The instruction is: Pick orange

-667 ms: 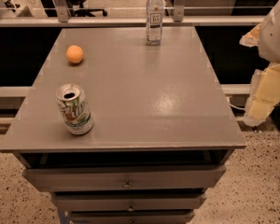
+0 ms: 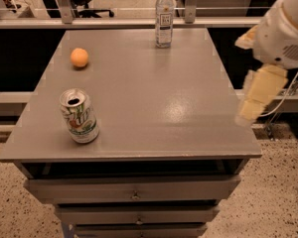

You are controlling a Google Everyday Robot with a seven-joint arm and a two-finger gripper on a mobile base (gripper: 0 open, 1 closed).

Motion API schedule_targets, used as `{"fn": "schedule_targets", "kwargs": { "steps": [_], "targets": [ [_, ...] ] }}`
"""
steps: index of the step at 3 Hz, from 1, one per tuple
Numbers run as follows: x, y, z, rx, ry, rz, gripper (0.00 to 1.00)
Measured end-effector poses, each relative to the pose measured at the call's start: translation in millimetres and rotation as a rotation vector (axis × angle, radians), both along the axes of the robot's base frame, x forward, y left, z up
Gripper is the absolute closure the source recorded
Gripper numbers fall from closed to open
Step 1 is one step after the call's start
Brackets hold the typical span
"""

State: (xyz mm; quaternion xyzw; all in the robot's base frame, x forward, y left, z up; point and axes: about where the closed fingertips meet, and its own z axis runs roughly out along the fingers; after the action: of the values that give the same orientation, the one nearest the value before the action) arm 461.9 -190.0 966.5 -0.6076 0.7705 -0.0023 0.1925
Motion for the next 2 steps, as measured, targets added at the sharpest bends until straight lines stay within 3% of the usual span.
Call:
{"fn": "schedule_targets", "kwargs": {
  "steps": [1,2],
  "targets": [
    [57.9,81.4,-19.6,0.168,-0.041,0.096,0.00],
    [90.7,133.5,-22.9,0.263,-0.082,0.143,0.00]
  ]
}}
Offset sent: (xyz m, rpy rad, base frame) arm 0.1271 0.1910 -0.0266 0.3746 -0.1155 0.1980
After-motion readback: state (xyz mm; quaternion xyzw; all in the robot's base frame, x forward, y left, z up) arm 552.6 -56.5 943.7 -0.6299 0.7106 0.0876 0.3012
